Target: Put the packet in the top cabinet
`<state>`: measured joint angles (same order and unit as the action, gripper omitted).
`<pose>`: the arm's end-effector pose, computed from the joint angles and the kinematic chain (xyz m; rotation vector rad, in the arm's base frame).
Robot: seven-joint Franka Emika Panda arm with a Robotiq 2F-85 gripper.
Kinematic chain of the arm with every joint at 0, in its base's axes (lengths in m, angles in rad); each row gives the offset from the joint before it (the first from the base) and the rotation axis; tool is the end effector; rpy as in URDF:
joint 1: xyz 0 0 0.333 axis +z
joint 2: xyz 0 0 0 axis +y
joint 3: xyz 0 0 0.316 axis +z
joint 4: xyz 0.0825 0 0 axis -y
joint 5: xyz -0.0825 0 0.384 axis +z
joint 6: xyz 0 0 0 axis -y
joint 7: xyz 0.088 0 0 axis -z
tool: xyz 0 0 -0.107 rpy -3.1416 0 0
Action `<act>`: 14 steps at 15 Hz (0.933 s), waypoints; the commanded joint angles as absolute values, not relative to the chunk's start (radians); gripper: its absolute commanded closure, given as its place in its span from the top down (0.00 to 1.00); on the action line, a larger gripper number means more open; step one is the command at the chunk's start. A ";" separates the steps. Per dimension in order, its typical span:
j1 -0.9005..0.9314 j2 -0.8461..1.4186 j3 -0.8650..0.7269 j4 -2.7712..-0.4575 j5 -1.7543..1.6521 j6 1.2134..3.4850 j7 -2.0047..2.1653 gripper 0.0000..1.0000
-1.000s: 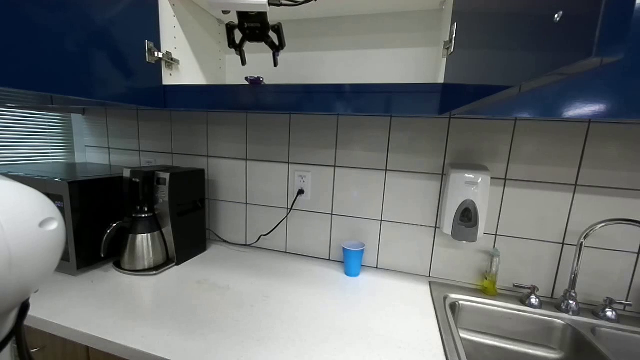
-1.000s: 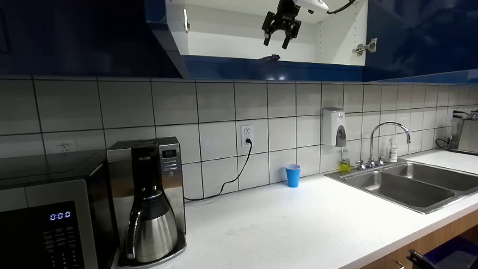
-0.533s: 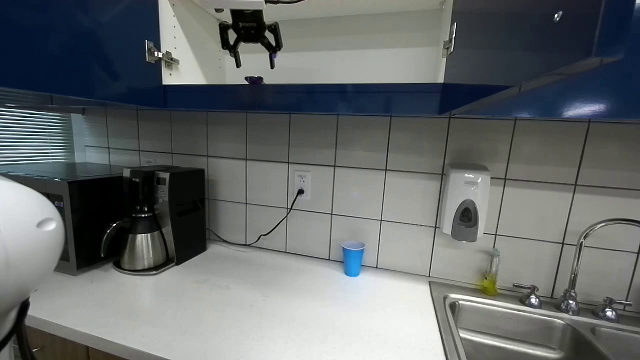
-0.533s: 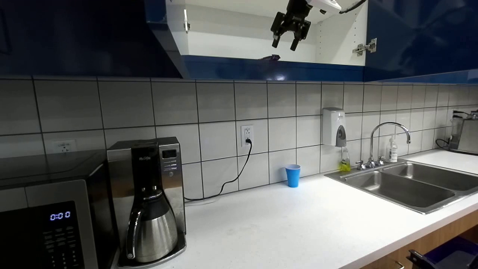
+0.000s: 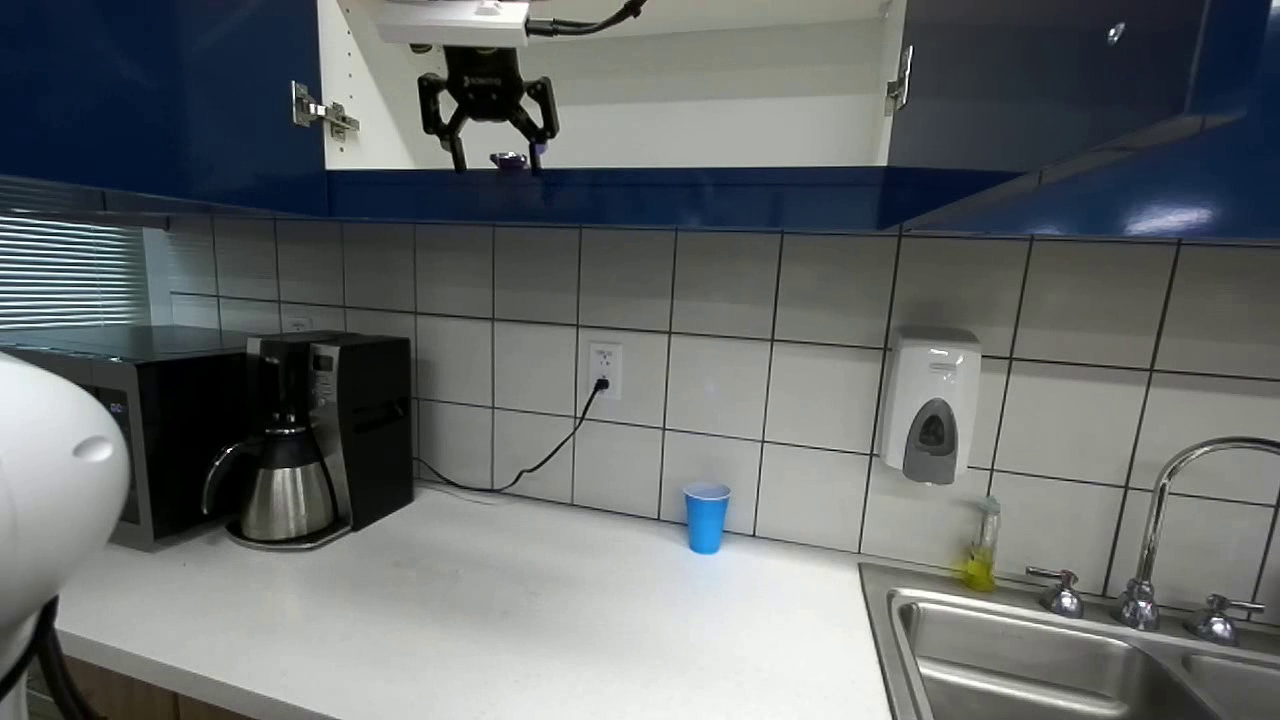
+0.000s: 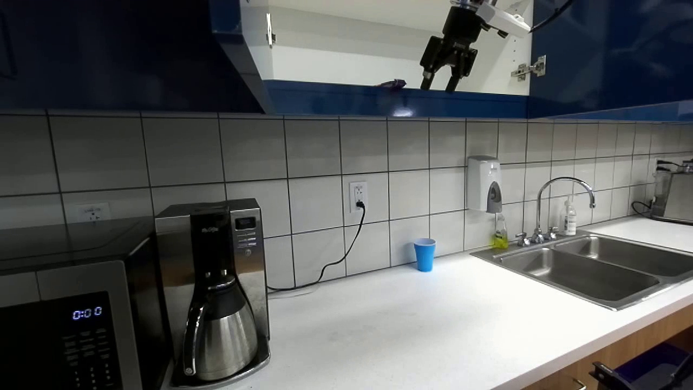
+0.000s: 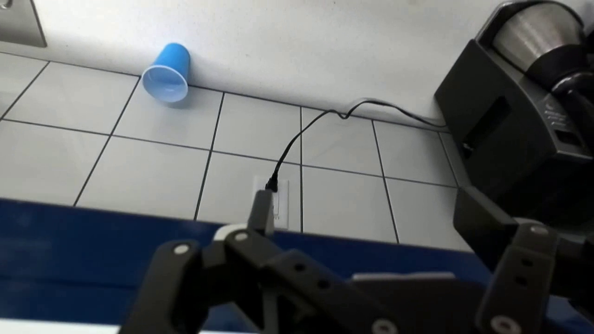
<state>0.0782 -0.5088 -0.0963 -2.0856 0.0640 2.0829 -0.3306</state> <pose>0.4320 -0.0155 0.6774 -2.9838 -0.4442 -0.7938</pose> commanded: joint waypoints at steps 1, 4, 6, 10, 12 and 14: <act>0.081 -0.614 -0.120 -2.258 0.068 2.110 -0.406 1.00; 0.080 -0.640 -0.136 -2.370 0.060 2.114 -0.432 1.00; 0.079 -0.638 -0.140 -2.428 0.052 2.114 -0.444 1.00; 0.079 -0.604 -0.142 -2.531 0.045 2.139 -0.456 1.00; 0.076 -0.572 -0.140 -2.570 0.040 2.162 -0.453 1.00; 0.076 -0.535 -0.139 -2.602 0.036 2.181 -0.457 1.00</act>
<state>0.0788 -0.5745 -0.1394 -2.5577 0.0550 2.1342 -0.4302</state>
